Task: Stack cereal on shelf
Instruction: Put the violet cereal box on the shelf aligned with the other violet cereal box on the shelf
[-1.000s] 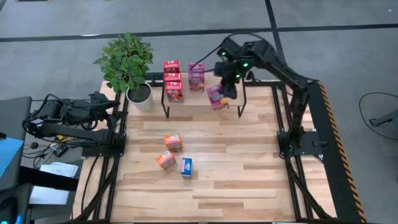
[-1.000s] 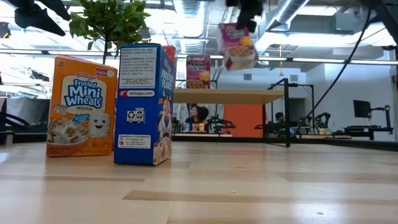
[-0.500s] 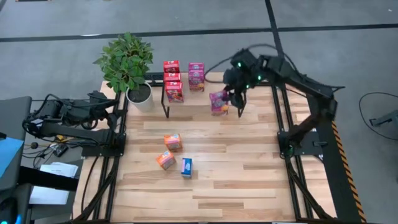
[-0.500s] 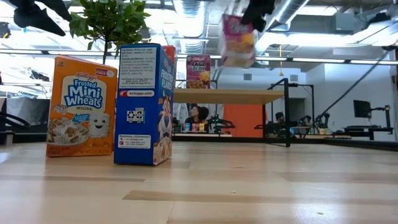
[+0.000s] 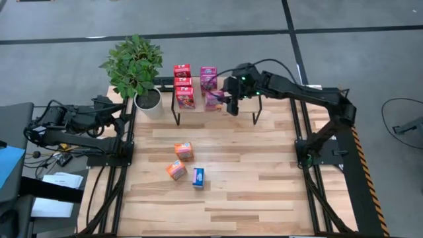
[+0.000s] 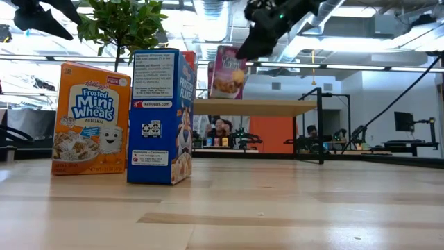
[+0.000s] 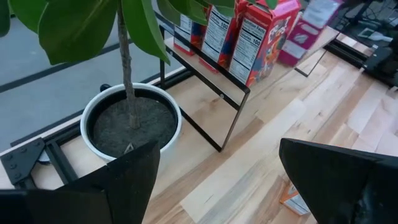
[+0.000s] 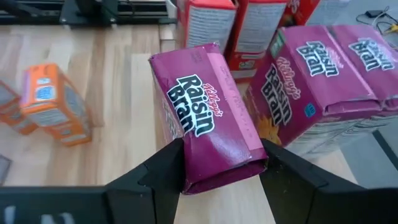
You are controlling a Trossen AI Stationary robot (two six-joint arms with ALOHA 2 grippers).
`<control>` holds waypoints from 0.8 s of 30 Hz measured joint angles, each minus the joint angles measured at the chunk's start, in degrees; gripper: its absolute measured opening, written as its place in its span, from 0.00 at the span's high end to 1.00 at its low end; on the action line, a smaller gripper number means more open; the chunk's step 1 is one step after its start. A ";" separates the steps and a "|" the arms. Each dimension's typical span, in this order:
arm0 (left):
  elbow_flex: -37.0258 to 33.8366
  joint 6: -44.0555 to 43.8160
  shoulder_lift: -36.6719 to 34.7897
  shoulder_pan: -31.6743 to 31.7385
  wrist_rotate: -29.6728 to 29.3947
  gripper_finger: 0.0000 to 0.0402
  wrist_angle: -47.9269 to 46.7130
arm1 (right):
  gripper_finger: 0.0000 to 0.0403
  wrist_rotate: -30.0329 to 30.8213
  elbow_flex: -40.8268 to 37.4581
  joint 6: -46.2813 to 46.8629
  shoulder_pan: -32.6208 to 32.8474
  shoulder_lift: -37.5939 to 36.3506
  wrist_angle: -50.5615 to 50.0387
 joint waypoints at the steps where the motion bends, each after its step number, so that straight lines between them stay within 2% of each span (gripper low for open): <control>1: 0.00 0.00 0.02 0.02 0.02 0.20 -0.02 | 0.46 0.03 0.04 0.00 -0.32 0.80 0.54; 9: 0.00 -0.04 0.02 0.00 0.00 0.20 -0.07 | 0.42 -0.44 5.57 0.52 -0.64 5.68 -0.57; 13: 0.00 0.00 0.02 0.02 0.01 0.20 -0.13 | 0.42 0.93 7.71 0.36 -0.64 5.84 -1.35; 24: 0.00 0.13 0.02 0.00 0.02 0.20 -1.30 | 0.42 1.10 8.24 1.23 -0.93 6.74 -2.51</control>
